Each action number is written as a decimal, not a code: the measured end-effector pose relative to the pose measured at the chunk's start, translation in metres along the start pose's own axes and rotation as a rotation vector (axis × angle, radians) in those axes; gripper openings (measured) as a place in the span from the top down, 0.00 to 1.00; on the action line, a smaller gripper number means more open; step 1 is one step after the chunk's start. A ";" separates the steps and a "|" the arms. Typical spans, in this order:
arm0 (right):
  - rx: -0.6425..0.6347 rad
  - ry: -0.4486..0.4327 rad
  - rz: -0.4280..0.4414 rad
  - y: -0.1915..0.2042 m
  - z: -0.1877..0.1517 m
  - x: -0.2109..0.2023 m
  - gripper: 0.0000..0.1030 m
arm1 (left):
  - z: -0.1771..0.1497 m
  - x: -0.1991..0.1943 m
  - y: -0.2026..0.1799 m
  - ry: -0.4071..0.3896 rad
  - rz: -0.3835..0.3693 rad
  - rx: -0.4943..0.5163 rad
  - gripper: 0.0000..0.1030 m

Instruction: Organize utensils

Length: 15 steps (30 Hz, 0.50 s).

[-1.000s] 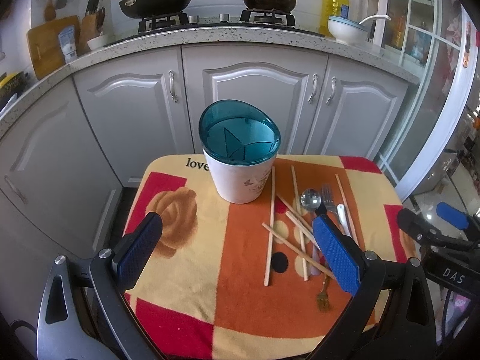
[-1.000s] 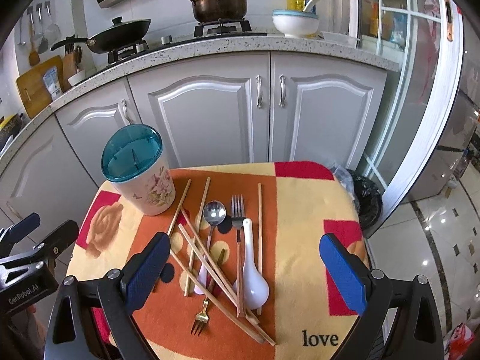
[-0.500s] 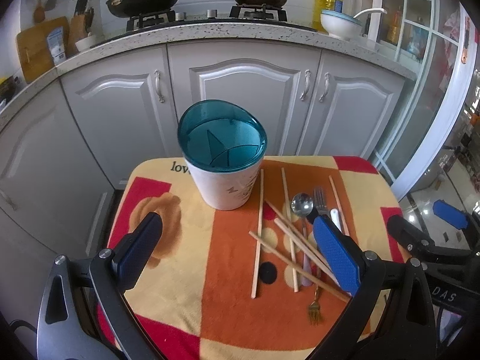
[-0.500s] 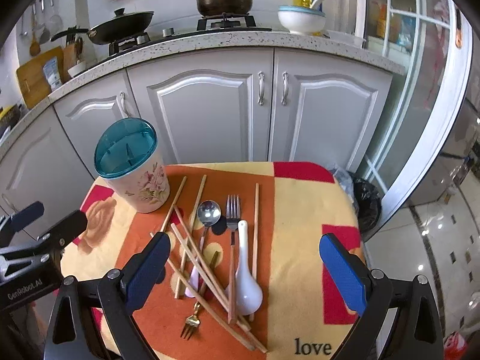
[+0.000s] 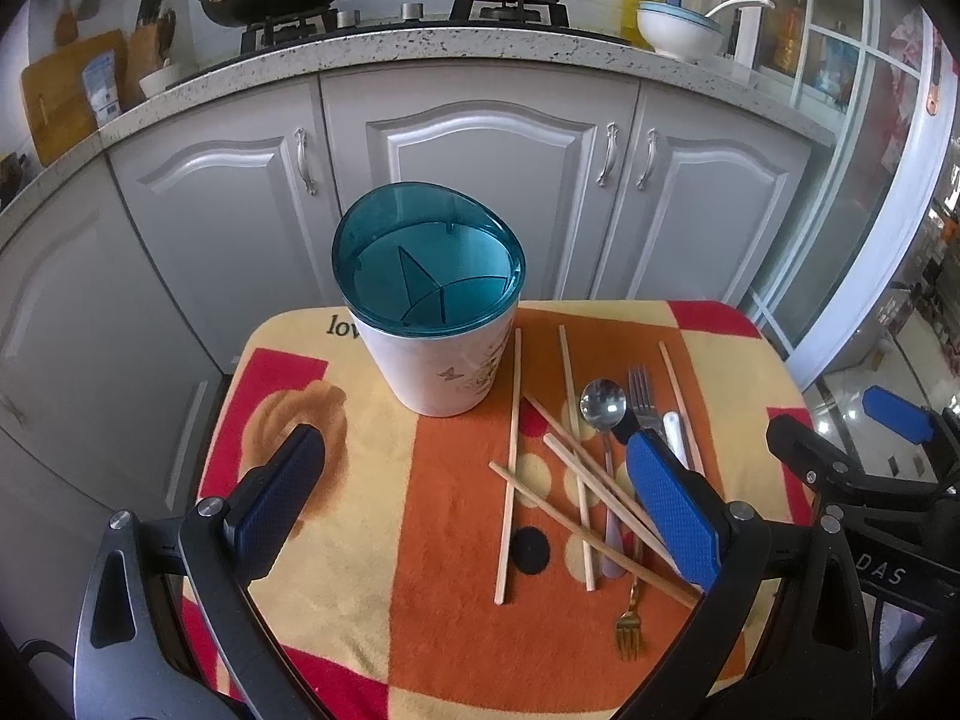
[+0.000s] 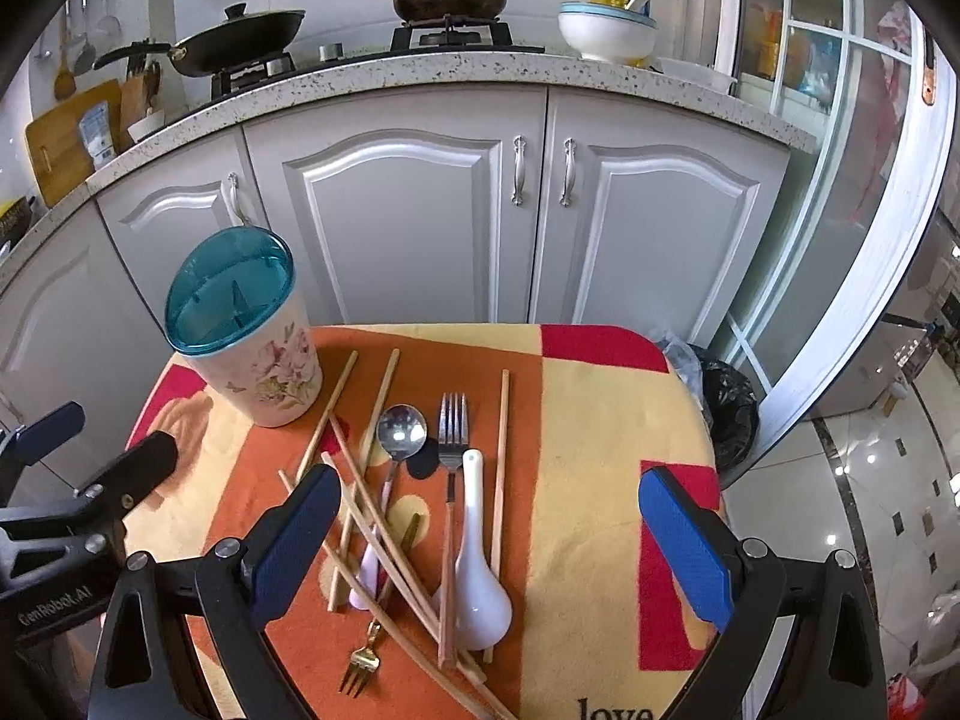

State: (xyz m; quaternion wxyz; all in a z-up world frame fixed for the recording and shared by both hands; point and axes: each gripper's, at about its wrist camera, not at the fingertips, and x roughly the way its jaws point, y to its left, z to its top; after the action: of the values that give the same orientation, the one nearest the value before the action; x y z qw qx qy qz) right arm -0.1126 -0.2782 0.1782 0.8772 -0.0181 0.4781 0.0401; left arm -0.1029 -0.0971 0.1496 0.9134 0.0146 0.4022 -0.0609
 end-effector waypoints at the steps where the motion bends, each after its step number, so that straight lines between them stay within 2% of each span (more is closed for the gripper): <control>1: -0.002 0.004 -0.004 -0.001 0.000 0.003 0.03 | 0.000 0.001 0.000 0.000 0.003 -0.001 0.02; 15: 0.020 0.057 -0.026 -0.019 -0.003 0.027 0.03 | 0.000 0.023 0.002 0.022 0.026 -0.004 0.02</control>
State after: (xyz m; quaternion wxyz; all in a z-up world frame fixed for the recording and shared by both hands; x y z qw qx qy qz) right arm -0.0987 -0.2954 0.1542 0.8638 -0.0167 0.5030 0.0233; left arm -0.0876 -0.0977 0.1330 0.9097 0.0187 0.4120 -0.0483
